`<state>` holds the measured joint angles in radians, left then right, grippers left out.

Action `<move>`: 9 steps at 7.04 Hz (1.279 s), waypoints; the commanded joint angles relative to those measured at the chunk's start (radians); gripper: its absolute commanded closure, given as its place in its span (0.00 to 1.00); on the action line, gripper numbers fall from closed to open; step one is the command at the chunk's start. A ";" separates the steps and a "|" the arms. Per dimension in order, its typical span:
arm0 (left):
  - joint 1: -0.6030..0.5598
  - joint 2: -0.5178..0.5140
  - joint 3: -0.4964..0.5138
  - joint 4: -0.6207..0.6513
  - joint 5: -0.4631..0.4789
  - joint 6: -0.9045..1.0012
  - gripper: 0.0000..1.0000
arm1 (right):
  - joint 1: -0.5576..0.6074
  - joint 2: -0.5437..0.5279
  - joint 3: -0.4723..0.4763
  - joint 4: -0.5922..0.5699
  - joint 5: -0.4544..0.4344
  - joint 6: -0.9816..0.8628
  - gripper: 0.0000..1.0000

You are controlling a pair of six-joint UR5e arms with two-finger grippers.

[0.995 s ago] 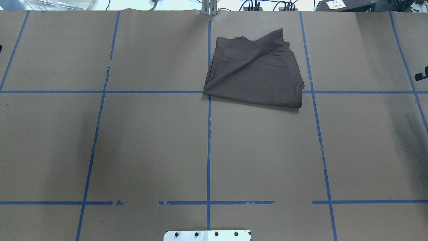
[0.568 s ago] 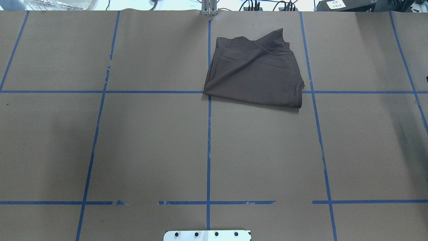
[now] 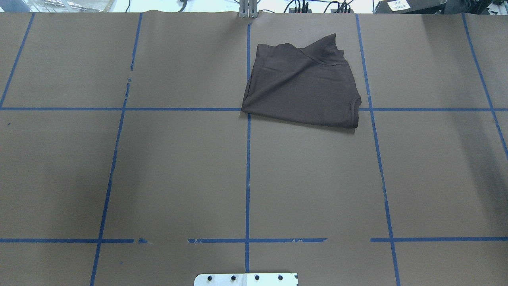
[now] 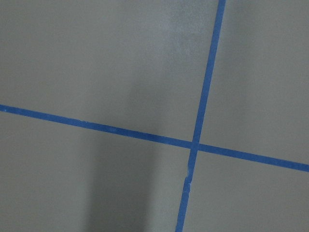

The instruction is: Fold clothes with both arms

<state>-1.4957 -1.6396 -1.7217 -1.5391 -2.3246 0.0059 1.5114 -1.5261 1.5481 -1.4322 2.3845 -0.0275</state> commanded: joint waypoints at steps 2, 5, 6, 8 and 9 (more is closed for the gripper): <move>0.000 0.043 -0.056 -0.003 0.010 -0.003 0.00 | 0.001 -0.032 0.058 -0.042 -0.045 -0.012 0.00; 0.002 0.030 -0.059 -0.003 -0.015 0.002 0.00 | 0.001 -0.029 0.061 -0.054 -0.045 -0.012 0.00; 0.000 0.044 -0.055 -0.001 -0.016 0.008 0.00 | 0.001 -0.029 0.060 -0.054 -0.045 -0.012 0.00; -0.003 0.047 0.007 0.007 -0.018 0.009 0.00 | 0.001 -0.026 0.060 -0.054 -0.045 -0.012 0.00; -0.006 0.049 0.011 0.008 -0.016 0.009 0.00 | 0.001 -0.025 0.060 -0.054 -0.045 -0.012 0.00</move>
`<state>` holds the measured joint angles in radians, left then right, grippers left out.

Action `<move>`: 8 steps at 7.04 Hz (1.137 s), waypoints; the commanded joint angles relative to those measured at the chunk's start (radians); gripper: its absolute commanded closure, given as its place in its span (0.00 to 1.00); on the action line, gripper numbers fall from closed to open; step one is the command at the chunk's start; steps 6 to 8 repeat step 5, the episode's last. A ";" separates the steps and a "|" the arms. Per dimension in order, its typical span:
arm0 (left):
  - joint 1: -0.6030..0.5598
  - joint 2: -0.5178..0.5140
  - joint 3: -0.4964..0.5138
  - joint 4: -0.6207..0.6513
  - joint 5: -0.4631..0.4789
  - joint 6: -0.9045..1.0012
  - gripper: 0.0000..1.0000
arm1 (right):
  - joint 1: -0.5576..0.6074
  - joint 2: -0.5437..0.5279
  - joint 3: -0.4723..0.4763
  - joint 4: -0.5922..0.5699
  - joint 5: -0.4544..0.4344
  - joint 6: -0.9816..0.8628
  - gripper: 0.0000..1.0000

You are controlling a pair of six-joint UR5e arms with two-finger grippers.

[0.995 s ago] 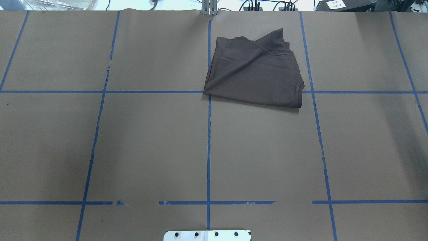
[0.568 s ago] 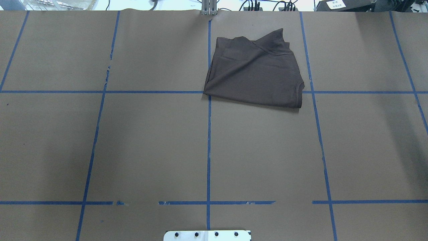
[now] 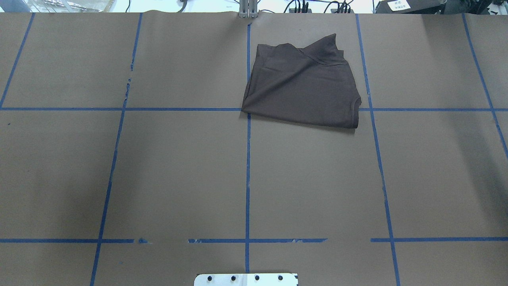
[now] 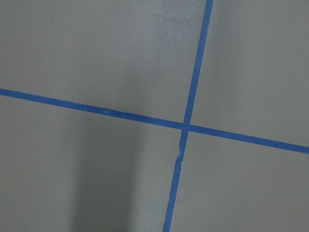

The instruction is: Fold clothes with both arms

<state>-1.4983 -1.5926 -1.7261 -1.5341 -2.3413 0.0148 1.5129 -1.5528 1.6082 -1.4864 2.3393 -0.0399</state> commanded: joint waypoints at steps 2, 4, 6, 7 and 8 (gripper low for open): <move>-0.004 0.003 0.025 0.003 -0.001 0.001 0.00 | 0.001 -0.003 -0.001 0.000 0.000 0.000 0.00; -0.007 0.002 0.005 0.038 -0.030 -0.001 0.00 | 0.001 -0.003 -0.001 0.000 0.000 0.000 0.00; -0.005 -0.003 0.005 0.057 -0.055 -0.001 0.00 | 0.001 -0.001 -0.001 0.000 0.000 0.000 0.00; -0.005 -0.003 0.005 0.057 -0.055 -0.001 0.00 | 0.001 -0.001 -0.001 0.000 0.000 0.000 0.00; -0.005 -0.003 0.005 0.057 -0.055 -0.001 0.00 | 0.001 -0.001 -0.001 0.000 0.000 0.000 0.00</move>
